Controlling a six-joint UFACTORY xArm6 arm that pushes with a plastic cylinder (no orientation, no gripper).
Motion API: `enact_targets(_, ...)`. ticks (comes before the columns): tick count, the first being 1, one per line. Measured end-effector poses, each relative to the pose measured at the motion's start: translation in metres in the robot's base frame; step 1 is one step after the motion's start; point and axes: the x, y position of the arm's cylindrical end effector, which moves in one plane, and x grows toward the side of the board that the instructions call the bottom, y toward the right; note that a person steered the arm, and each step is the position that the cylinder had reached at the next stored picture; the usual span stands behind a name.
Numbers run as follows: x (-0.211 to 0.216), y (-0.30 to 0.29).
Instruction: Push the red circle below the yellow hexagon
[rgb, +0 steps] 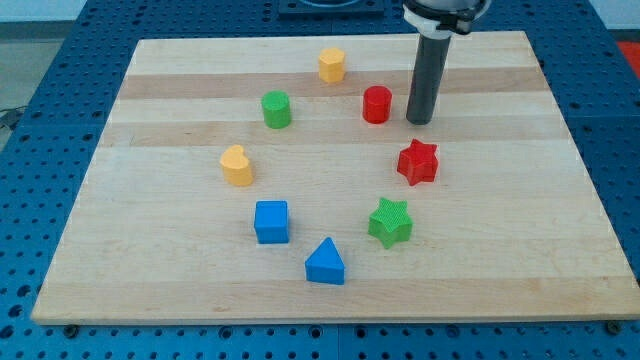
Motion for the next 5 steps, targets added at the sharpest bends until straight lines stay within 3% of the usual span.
enact_targets(5,0.0,-0.06)
